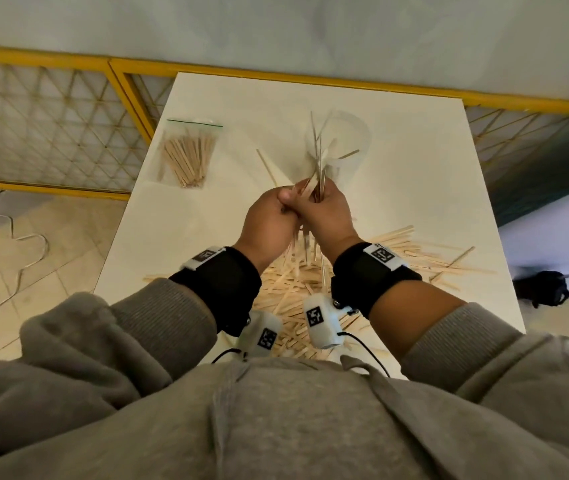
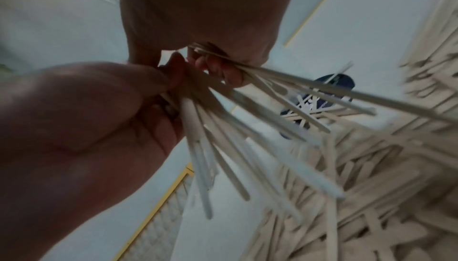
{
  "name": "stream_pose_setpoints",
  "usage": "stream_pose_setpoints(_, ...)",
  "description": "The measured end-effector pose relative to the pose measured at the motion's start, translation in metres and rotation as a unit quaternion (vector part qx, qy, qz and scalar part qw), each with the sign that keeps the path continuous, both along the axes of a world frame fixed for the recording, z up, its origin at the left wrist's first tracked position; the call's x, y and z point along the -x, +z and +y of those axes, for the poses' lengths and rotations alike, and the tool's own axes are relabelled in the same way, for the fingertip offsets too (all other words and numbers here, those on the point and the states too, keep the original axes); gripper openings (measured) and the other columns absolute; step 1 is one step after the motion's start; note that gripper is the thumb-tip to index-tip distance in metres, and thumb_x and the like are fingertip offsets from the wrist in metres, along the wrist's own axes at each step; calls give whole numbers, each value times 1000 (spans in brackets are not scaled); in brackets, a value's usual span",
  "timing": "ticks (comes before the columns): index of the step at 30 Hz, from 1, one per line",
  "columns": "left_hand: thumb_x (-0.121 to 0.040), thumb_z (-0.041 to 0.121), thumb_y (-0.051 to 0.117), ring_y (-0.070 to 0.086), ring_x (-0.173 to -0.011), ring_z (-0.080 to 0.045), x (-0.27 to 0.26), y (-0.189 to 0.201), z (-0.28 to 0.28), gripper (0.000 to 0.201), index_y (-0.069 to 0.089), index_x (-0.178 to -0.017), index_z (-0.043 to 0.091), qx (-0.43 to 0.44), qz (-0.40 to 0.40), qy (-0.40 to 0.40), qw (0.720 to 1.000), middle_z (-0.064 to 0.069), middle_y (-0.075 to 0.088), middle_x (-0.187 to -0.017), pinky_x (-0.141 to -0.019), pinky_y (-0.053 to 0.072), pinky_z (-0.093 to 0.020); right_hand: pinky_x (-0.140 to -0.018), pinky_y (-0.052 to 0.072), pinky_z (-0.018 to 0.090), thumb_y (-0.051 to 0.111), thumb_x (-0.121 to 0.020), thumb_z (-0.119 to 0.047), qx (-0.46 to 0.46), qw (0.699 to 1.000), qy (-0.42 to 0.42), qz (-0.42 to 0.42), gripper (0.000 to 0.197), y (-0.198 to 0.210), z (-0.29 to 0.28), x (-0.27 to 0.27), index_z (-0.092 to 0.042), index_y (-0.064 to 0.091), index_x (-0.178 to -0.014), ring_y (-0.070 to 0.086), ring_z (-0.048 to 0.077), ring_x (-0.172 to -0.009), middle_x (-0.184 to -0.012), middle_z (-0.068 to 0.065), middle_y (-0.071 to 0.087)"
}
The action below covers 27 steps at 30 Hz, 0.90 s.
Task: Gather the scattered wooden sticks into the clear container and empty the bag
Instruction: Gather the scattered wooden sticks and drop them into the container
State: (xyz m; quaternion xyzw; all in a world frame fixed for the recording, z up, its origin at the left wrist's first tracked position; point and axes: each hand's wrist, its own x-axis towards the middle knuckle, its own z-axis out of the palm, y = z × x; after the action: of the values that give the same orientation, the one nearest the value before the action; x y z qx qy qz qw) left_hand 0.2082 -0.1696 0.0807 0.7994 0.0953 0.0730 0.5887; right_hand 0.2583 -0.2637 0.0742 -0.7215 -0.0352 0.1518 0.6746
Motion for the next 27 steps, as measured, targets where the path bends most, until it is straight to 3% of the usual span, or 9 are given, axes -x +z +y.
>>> stream_pose_setpoints(4, -87, 4, 51, 66, -101, -18, -1, -2, 1, 30, 69, -109, 15, 108, 26, 48, 993, -6, 72, -104, -96, 51, -37, -60, 47, 24, 70, -85, -28, 39, 996, -51, -64, 25, 4, 11, 1, -9, 55, -78, 55, 13, -63, -71, 7, 57)
stream_pose_setpoints(9, -91, -4, 51, 64, -94, -17, 0, -7, -1, 29, 52, -118, 9, 201, 49, 37, 978, -7, 69, -102, -86, 50, -28, -58, 43, 17, 52, -96, -26, 80, 991, -74, -75, 15, 2, 11, -6, -12, 52, -89, 52, 9, -63, -71, -4, 55)
stream_pose_setpoints(12, -89, 6, 61, 59, -101, -16, 3, -8, 2, 44, 42, -128, 11, 137, 74, 19, 988, -2, 58, -114, -85, 49, -25, -58, 44, 20, 47, -98, -26, 64, 991, -94, -65, 15, 4, 9, -9, -14, 53, -94, 49, 7, -59, -68, -6, 52)
stream_pose_setpoints(15, -83, 14, 71, 44, -124, -16, 4, -20, 6, 76, 26, -144, 13, 21, 127, -40, 991, -4, 35, -140, -97, 39, -23, -62, 41, 23, 44, -99, -31, 58, 991, -103, -59, 20, 10, 10, -12, -14, 53, -93, 47, 3, -57, -67, -8, 48)
stream_pose_setpoints(17, -84, 18, 69, 34, -134, -14, 4, -28, 5, 80, 19, -146, 14, -14, 167, -96, 981, -2, 29, -147, -105, 31, -24, -68, 43, 19, 42, -100, -32, 44, 992, -97, -73, 22, 16, 13, -12, -14, 53, -95, 51, 1, -66, -74, -8, 54)
stream_pose_setpoints(19, -88, 24, 64, 42, -131, -15, 2, -35, 3, 62, 30, -139, 17, -13, 187, -123, 974, 2, 43, -141, -108, 34, -32, -69, 42, 23, 41, -101, -33, 53, 990, -89, -93, 30, 21, 15, -12, -7, 55, -94, 50, 9, -73, -79, 0, 55)
stream_pose_setpoints(21, -92, 25, 57, 56, -103, -14, 0, -32, 3, 29, 45, -117, 18, -36, 189, -105, 976, 3, 60, -110, -88, 46, -30, -65, 41, 24, 42, -100, -34, 57, 990, -90, -97, 35, 23, 14, -11, -2, 56, -92, 47, 11, -70, -75, 3, 52)
stream_pose_setpoints(23, -94, 23, 52, 54, -82, -12, -2, -31, 3, 9, 49, -101, 18, -61, 172, -109, 977, 6, 57, -88, -70, 42, -24, -64, 40, 24, 43, -100, -36, 53, 991, -99, -79, 31, 22, 12, -11, -11, 54, -85, 44, 11, -65, -68, -3, 47)
stream_pose_setpoints(27, -96, 25, 48, 53, -76, -11, -4, -32, 0, 14, 55, -93, 14, -89, 143, -154, 974, 5, 57, -81, -68, 38, -23, -63, 39, 26, 44, -97, -45, 48, 989, -136, -32, 31, 18, 12, -13, -22, 50, -77, 43, 9, -60, -65, -8, 45)
